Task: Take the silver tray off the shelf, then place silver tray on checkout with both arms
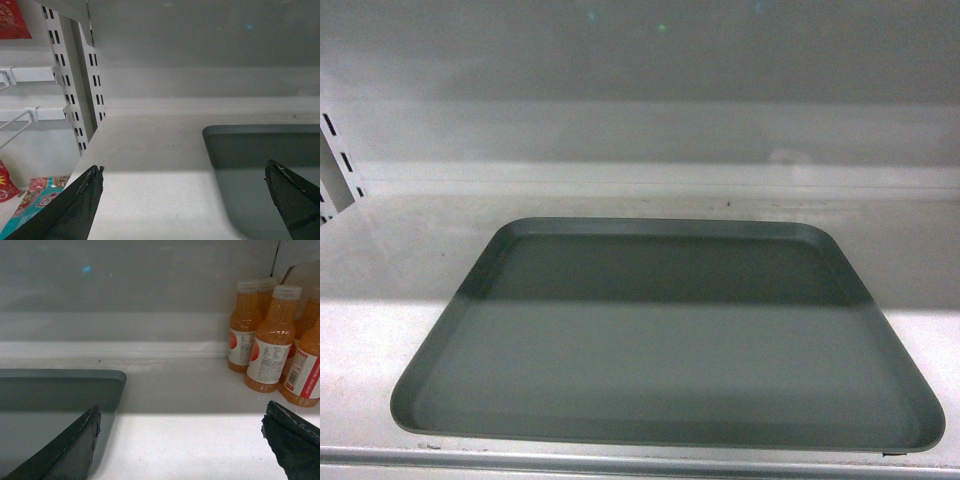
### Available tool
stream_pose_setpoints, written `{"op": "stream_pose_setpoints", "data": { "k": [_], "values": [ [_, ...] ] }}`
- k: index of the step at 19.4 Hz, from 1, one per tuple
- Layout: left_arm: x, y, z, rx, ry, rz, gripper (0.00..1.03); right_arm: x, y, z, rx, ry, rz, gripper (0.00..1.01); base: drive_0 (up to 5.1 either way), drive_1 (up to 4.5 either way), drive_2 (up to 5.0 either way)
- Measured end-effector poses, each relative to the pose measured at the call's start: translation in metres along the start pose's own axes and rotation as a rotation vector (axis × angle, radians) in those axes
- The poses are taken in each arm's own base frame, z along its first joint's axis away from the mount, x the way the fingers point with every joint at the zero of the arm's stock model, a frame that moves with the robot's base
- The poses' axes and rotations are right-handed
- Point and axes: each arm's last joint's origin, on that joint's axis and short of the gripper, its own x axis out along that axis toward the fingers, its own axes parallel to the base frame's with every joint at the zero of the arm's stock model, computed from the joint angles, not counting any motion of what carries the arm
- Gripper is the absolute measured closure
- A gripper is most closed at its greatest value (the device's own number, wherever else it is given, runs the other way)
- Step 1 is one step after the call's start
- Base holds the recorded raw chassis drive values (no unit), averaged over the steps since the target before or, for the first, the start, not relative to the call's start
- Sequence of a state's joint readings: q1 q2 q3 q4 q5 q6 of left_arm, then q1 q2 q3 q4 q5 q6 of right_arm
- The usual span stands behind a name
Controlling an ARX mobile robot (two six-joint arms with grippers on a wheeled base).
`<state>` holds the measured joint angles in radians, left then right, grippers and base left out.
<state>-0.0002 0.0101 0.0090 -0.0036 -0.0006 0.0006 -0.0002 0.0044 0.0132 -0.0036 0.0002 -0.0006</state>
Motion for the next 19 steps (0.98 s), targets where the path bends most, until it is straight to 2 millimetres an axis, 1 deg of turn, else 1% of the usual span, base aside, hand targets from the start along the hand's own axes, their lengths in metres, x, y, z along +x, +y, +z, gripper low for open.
{"op": "stream_pose_setpoints", "data": {
  "k": [16, 18, 19],
  "values": [
    [0.0000, 0.0000, -0.0004, 0.000, 0.004, 0.000, 0.05, 0.0000, 0.0000, 0.0000, 0.000, 0.000, 0.000, 0.03, 0.0, 0.00, 0.0],
    [0.0014, 0.0002, -0.0019, -0.081, 0.207, 0.016, 0.05, 0.0038, 0.0012, -0.0044, 0.075, 0.111, -0.048, 0.03, 0.0, 0.00, 0.0],
    [0.0044, 0.0017, 0.0010, -0.122, 0.218, 0.009, 0.05, 0.0087, 0.0015, -0.0050, 0.107, 0.131, -0.044, 0.03, 0.0, 0.00, 0.0]
  ]
}}
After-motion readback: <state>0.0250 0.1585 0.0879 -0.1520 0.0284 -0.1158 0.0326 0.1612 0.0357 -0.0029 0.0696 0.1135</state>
